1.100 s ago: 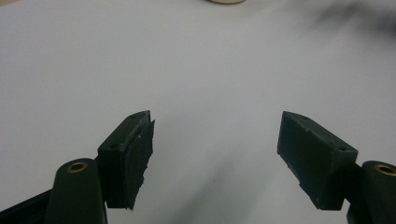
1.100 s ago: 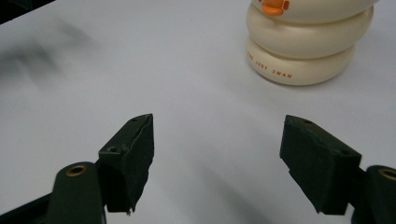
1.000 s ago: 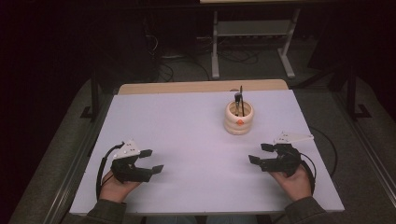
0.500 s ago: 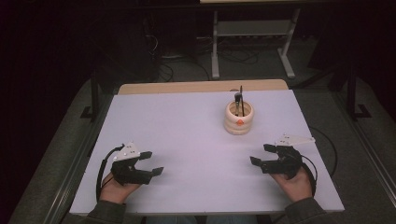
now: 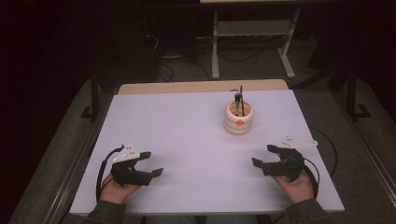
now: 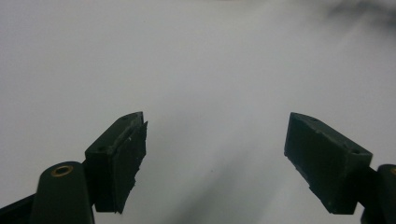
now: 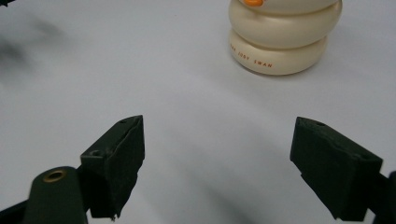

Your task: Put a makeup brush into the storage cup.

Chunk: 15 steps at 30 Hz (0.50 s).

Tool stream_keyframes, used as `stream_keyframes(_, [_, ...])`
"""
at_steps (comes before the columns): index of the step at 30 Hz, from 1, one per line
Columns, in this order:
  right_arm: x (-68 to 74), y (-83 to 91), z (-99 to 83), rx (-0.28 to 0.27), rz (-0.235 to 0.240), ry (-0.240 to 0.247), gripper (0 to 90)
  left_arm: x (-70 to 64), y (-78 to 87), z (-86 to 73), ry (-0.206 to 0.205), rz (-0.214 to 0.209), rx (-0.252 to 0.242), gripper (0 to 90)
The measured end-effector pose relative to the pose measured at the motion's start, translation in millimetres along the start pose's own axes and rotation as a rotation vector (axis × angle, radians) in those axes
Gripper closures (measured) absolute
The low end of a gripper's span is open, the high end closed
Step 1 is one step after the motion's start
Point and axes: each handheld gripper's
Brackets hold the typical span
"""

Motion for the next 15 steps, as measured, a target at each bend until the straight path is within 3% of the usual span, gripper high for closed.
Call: stream_keyframes(15, [3.6,-5.1,-1.1,0.022,0.004,0.019,15.3,1.3,2.3,-0.4,0.010,0.006,-0.013,18.3])
Point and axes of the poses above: each handheld gripper's, and its own axes: y roughly backward along the jaws, z roughly out of its top, x roughly to its left, and after that the axes turned 4 degrees about z, right-handed
